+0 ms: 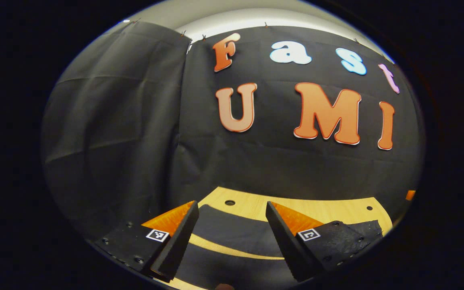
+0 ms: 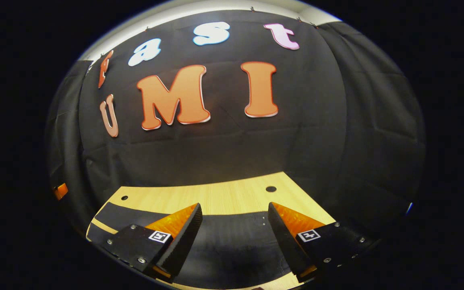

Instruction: Grasp the waist and the cuffs of the jeans and fold them to make the two legs overlap; first hold the waist and fold one-third of the jeans toward the cuffs, then hold the cuffs and fold the remaining one-third in the same direction to finish folding.

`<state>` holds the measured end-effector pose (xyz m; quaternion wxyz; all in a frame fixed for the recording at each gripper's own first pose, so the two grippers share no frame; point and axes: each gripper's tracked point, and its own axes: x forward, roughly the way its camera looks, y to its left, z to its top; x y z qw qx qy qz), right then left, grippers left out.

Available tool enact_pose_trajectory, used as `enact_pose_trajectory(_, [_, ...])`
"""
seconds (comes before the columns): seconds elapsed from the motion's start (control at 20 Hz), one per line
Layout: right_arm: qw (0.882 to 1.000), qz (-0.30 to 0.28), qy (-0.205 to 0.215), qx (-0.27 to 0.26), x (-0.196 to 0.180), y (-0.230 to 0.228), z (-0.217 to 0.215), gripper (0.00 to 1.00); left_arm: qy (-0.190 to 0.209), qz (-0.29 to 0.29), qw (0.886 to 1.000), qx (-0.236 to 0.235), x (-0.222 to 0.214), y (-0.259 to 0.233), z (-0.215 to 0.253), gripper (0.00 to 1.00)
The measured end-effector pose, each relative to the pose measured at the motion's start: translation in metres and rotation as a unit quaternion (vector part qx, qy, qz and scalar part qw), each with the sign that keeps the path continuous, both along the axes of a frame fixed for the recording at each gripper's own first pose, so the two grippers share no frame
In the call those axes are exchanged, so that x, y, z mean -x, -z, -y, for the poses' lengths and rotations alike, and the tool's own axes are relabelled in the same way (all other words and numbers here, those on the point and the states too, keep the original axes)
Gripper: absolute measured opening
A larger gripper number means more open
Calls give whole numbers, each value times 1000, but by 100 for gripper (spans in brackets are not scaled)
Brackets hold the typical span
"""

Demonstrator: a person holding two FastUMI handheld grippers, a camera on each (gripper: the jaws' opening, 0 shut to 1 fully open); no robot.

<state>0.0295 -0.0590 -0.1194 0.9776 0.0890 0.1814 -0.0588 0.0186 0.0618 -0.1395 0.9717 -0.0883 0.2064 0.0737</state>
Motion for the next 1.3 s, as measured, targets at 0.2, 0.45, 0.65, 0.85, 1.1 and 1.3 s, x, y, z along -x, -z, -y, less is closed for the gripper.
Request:
enact_pose_trajectory(0.2, [992,-99,50,-57,17,67,40,98,-29,-90,995,27,15,60,-31,100])
enact_pose_trajectory(0.45, [963,-219,102,-116,43,136,59,99,-61,-223,969,84,42,132,-68,98])
enact_pose_trajectory(0.65, [943,-260,133,-162,54,147,49,99,-76,-317,938,118,60,190,-102,98])
enact_pose_trajectory(0.85, [927,-298,157,-165,69,161,37,99,-119,-424,874,204,64,274,-129,99])
enact_pose_trajectory(1.1, [906,-330,179,-195,86,176,24,98,-161,-517,806,238,98,331,-146,99])
enact_pose_trajectory(1.3, [889,-354,190,-222,89,192,33,98,-203,-563,761,249,106,360,-156,99])
